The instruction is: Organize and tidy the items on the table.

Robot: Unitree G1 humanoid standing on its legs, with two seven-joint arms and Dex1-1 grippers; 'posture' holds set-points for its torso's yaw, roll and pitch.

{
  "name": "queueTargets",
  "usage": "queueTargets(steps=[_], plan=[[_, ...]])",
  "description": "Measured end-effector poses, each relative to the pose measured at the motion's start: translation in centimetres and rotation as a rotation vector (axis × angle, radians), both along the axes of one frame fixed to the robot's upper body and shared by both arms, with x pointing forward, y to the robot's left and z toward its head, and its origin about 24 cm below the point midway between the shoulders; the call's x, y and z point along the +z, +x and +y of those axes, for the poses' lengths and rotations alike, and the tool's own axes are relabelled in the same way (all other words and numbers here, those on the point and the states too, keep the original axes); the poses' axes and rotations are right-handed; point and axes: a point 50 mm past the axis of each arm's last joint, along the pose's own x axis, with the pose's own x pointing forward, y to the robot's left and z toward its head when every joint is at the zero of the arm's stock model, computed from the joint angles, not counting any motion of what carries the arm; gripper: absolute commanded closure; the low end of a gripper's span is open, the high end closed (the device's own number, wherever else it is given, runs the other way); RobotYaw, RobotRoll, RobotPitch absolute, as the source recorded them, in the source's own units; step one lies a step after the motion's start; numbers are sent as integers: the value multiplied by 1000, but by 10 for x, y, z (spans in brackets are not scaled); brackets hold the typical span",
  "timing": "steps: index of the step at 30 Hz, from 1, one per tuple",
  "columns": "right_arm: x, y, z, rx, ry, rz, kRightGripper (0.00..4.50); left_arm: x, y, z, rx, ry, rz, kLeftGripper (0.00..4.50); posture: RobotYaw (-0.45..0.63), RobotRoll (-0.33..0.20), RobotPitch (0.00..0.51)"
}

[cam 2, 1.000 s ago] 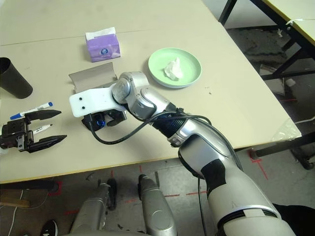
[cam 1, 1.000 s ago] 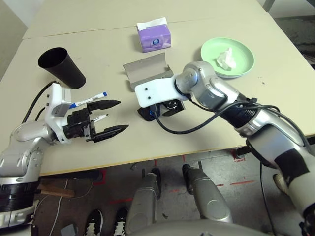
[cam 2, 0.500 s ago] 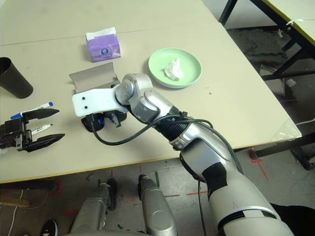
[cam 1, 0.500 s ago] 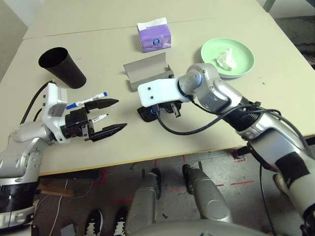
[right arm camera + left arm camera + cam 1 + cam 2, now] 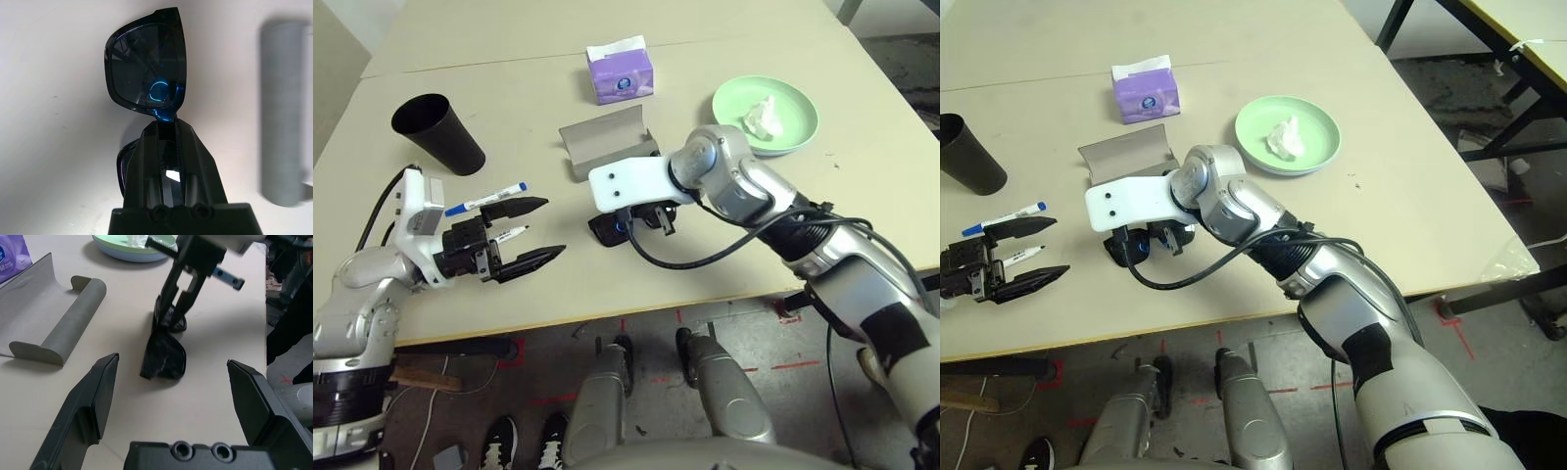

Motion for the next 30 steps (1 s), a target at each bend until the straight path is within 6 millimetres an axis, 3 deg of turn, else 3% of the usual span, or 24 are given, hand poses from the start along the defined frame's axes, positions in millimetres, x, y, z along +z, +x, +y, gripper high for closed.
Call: queueTargets(steps=[5, 10, 19, 25, 30], plan=[[29, 15, 6, -22, 44, -75, 4358, -3, 0, 2, -2, -6, -9, 0, -185, 0, 270], [41, 31, 11, -50, 82, -122, 4358, -6, 0, 4, 2, -6, -9, 0, -176, 0, 277], [43, 52, 24, -72, 127, -228, 4358, -10, -5, 13, 61, -16, 2, 0, -153, 0, 289], [45, 54, 34, -49, 174, -281, 4358, -5, -3, 30, 240, -46, -31, 0, -116, 0, 297], [41, 56, 36, -45, 185, -298, 4358, -14, -11, 35, 288, -51, -1, 0, -97, 0, 302]])
